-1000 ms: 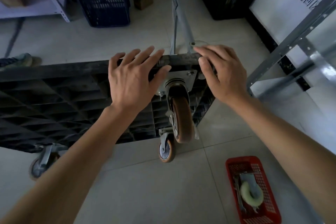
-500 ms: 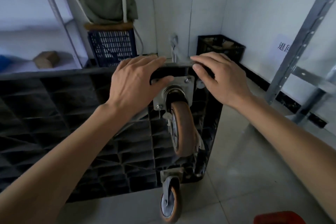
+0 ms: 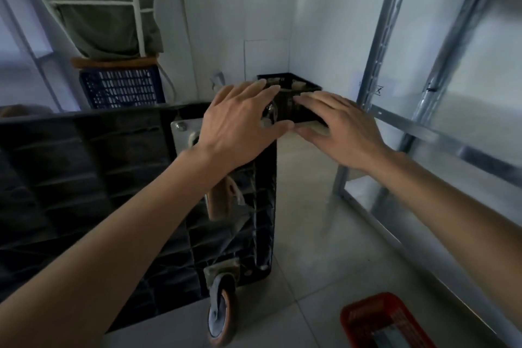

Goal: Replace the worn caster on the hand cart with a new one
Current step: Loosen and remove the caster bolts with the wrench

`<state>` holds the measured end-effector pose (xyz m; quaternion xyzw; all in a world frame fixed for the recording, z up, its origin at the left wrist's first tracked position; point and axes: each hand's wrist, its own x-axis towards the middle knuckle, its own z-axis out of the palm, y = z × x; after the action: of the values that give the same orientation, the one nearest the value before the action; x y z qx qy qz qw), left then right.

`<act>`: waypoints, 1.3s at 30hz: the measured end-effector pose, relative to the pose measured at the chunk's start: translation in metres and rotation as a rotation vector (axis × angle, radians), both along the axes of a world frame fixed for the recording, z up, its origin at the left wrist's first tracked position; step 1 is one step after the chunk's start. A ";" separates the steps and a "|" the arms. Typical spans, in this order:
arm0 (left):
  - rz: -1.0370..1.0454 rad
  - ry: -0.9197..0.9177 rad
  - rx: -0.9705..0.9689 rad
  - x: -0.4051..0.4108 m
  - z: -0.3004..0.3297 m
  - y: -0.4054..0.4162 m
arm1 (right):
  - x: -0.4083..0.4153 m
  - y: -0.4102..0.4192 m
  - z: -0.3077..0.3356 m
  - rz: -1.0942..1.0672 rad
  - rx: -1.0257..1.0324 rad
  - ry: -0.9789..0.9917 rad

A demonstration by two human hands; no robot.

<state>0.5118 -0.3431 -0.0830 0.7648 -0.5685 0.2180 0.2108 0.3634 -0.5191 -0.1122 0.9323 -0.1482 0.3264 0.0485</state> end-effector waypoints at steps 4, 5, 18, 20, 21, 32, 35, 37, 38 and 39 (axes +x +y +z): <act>-0.086 0.053 0.050 -0.043 -0.010 -0.034 | -0.066 -0.020 -0.002 -0.129 -0.001 0.012; -0.104 0.069 0.066 -0.053 -0.016 -0.042 | -0.082 -0.022 -0.004 -0.163 0.003 0.026; -0.246 0.166 0.396 -0.141 -0.178 -0.082 | -0.208 -0.008 -0.134 -0.422 0.327 0.325; -0.268 0.182 0.458 -0.154 -0.206 -0.083 | -0.221 0.001 -0.159 -0.445 0.383 0.364; -0.285 0.186 0.489 -0.160 -0.220 -0.083 | -0.228 0.006 -0.173 -0.459 0.411 0.379; -0.469 0.170 0.717 -0.212 -0.345 -0.057 | -0.296 0.071 -0.320 -0.512 0.743 0.527; -0.506 0.191 0.721 -0.221 -0.360 -0.050 | -0.307 0.087 -0.338 -0.523 0.808 0.526; -0.528 0.184 0.731 -0.224 -0.370 -0.047 | -0.311 0.099 -0.346 -0.538 0.848 0.553; -0.534 0.185 0.739 -0.225 -0.373 -0.045 | -0.313 0.105 -0.349 -0.536 0.874 0.570; -0.537 0.188 0.745 -0.225 -0.377 -0.044 | -0.314 0.110 -0.354 -0.530 0.902 0.589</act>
<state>0.2866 -0.3872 -0.4597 0.6306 -0.7642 -0.1336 0.0215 0.0493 -0.4088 -0.4658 0.8433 -0.4800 -0.0639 -0.2332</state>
